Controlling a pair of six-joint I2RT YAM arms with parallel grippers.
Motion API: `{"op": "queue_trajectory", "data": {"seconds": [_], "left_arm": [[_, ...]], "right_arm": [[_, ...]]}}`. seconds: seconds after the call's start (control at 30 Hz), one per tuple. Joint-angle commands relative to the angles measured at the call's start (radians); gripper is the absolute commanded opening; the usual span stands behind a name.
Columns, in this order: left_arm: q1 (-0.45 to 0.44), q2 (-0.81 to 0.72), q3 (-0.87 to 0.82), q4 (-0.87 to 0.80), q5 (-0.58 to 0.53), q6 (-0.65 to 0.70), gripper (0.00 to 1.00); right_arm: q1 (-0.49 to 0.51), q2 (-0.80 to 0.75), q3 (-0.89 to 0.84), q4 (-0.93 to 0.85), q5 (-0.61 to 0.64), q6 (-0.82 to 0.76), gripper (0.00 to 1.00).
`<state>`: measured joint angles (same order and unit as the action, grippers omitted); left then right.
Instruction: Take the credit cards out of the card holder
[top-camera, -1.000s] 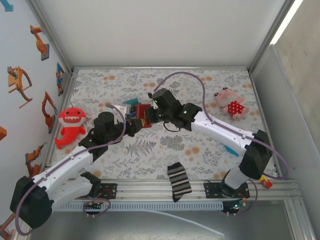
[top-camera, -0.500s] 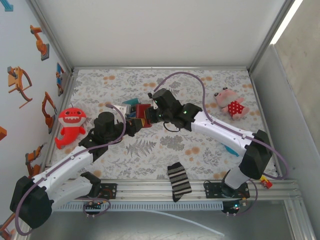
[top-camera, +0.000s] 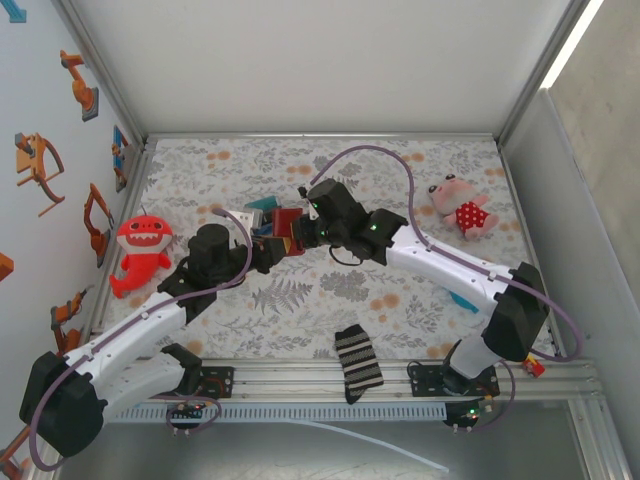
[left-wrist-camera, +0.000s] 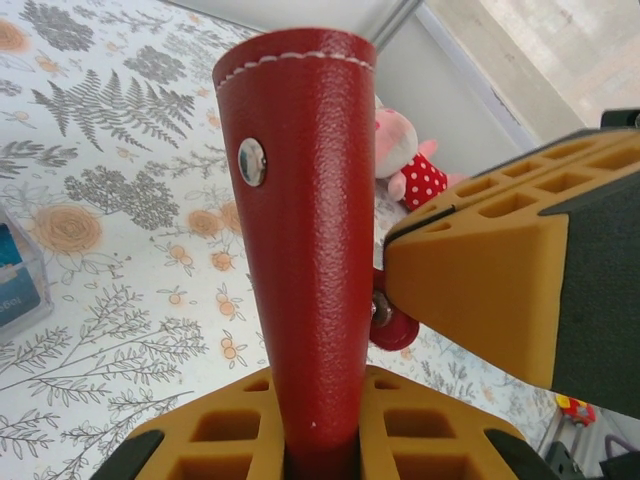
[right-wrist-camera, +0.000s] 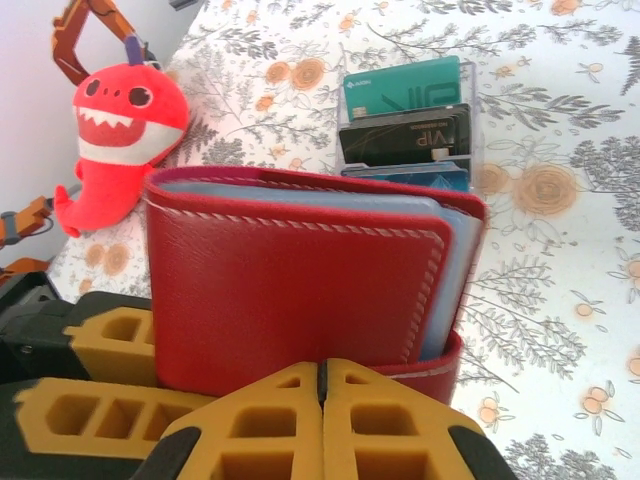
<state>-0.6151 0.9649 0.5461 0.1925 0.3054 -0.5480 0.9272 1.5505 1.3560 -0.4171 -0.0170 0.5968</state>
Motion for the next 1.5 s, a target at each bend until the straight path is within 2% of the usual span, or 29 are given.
{"op": "queue_trajectory", "data": {"seconds": [0.0, 0.4, 0.43, 0.47, 0.57, 0.63, 0.73, 0.87, 1.03, 1.13, 1.27, 1.47], "left_arm": [[0.005, -0.029, 0.010, 0.066, -0.024, -0.016, 0.00], [0.005, -0.031, 0.017, 0.065, 0.005, 0.005, 0.00], [0.007, -0.034, 0.017, 0.070, 0.015, 0.006, 0.00], [0.006, -0.036, 0.016, 0.081, 0.027, 0.006, 0.00], [0.013, -0.038, 0.011, 0.121, 0.098, 0.008, 0.00], [0.018, -0.034, 0.014, 0.132, 0.140, 0.008, 0.00], [0.023, -0.028, 0.023, 0.149, 0.192, 0.001, 0.00], [0.028, -0.020, 0.028, 0.193, 0.257, -0.021, 0.00], [0.030, -0.002, 0.038, 0.258, 0.349, -0.057, 0.00], [0.029, 0.006, 0.040, 0.293, 0.388, -0.080, 0.00], [0.029, 0.005, 0.033, 0.342, 0.414, -0.104, 0.00], [0.028, -0.002, 0.018, 0.414, 0.444, -0.139, 0.00]], "right_arm": [[-0.008, -0.036, -0.024, -0.061, 0.065, -0.023, 0.00], [-0.021, -0.080, -0.053, -0.057, 0.083, -0.046, 0.00], [-0.022, -0.087, -0.059, -0.050, 0.081, -0.052, 0.03], [-0.022, -0.099, -0.070, -0.035, 0.074, -0.060, 0.16], [-0.027, -0.139, -0.113, 0.027, 0.033, -0.090, 0.36], [-0.036, -0.167, -0.141, 0.064, 0.007, -0.099, 0.44], [-0.057, -0.209, -0.187, 0.127, -0.051, -0.114, 0.47], [-0.088, -0.266, -0.254, 0.198, -0.127, -0.128, 0.48], [-0.124, -0.329, -0.353, 0.323, -0.295, -0.129, 0.48], [-0.135, -0.360, -0.388, 0.366, -0.357, -0.129, 0.45], [-0.146, -0.408, -0.439, 0.434, -0.411, -0.125, 0.40], [-0.163, -0.458, -0.484, 0.460, -0.424, -0.129, 0.31]]}}
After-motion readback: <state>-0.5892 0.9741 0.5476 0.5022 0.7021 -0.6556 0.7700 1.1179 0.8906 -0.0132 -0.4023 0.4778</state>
